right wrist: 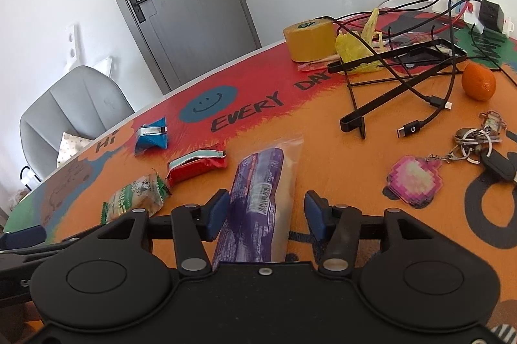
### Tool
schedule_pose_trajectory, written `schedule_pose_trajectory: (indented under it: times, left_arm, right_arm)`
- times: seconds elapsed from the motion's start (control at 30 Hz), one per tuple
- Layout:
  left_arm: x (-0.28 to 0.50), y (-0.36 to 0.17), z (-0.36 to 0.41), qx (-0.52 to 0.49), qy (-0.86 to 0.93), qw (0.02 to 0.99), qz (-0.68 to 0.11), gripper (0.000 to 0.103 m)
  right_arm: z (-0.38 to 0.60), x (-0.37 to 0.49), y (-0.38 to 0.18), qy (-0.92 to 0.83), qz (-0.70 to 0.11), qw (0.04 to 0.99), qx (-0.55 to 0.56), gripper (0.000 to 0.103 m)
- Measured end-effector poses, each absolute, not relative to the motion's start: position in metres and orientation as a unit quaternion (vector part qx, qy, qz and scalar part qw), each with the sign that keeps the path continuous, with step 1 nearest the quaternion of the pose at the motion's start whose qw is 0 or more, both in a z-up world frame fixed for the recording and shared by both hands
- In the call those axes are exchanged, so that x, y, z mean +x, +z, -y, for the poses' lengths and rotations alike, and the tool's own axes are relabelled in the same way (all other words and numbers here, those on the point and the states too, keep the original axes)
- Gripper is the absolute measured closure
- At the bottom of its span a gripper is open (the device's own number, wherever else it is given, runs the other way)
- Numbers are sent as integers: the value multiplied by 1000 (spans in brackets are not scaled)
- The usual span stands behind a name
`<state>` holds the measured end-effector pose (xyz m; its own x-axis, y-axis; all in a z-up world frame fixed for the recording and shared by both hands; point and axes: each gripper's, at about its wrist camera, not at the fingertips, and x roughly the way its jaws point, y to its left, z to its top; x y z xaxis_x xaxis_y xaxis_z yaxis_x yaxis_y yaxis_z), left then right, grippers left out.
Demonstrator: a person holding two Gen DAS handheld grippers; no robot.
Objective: Organize snacks
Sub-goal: 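Grasp the purple bread roll with the right gripper while the left grasps the green-wrapped cake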
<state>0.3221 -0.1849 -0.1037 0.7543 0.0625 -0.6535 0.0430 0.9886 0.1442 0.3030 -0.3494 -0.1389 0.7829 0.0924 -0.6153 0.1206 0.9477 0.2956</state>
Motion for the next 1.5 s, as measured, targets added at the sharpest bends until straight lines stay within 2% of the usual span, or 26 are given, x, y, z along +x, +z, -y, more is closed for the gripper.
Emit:
schedule_pose_trajectory:
  times: [0.4, 0.93, 1.23, 1.33, 1.43, 1.47, 1.5]
  left_arm:
    - [349, -123, 196, 99, -3, 929, -357, 3]
    - [373, -124, 218, 138, -42, 934, -327, 3]
    - [377, -128, 211, 116, -25, 939, -322, 4]
    - [375, -128, 206, 93, -24, 940, -328, 9]
    - [372, -128, 203, 75, -38, 941, -327, 23]
    - [370, -128, 203, 71, -43, 941, -327, 33]
    - [369, -127, 203, 66, -51, 942, -326, 46]
  right_arm:
    - [350, 301, -140, -1, -323, 934, 154, 51]
    - [353, 302, -142, 7, -313, 936, 161, 51]
    - [352, 303, -143, 7, -312, 937, 155, 51]
    - [349, 303, -143, 4, -312, 938, 149, 51]
    - [347, 303, -142, -1, -315, 939, 138, 52]
    - [345, 302, -141, -3, -316, 939, 135, 52]
    - [344, 302, -141, -5, -318, 939, 132, 52]
